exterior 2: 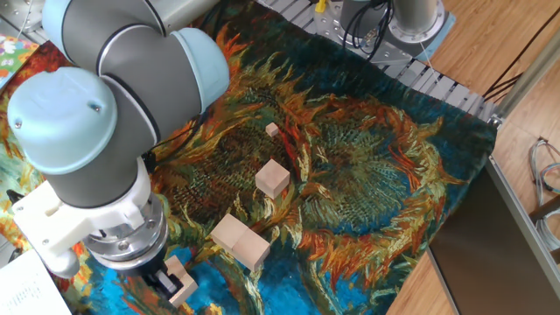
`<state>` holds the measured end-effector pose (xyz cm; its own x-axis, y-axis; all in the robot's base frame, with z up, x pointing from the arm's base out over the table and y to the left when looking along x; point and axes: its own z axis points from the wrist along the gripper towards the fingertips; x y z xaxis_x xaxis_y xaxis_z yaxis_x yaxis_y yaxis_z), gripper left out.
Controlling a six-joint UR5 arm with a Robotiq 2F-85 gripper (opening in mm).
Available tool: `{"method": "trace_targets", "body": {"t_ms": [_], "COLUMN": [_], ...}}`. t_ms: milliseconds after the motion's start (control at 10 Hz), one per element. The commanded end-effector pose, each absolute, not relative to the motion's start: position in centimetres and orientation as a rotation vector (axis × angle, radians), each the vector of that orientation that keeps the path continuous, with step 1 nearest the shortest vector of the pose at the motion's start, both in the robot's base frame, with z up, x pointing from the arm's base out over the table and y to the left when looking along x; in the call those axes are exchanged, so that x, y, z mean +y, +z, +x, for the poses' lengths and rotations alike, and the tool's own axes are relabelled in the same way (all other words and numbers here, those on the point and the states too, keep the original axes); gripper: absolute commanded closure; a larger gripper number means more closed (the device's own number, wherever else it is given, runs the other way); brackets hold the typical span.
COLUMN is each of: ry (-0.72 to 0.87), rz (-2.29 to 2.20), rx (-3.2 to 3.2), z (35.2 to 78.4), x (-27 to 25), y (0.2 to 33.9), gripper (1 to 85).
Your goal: Drop coins into a piggy bank
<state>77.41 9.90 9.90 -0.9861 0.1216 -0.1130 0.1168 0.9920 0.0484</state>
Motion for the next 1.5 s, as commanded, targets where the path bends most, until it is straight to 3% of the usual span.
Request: {"method": "trace_targets", "body": {"t_ms": [0, 1400], "ry": [0.113, 0.101], "rz": [0.266, 0.079], "rx": [3.022, 3.061], "z": [77.8, 77.0], "x": [10.8, 11.0], "y": [9.3, 9.3], "gripper": [47.7, 49.0]}}
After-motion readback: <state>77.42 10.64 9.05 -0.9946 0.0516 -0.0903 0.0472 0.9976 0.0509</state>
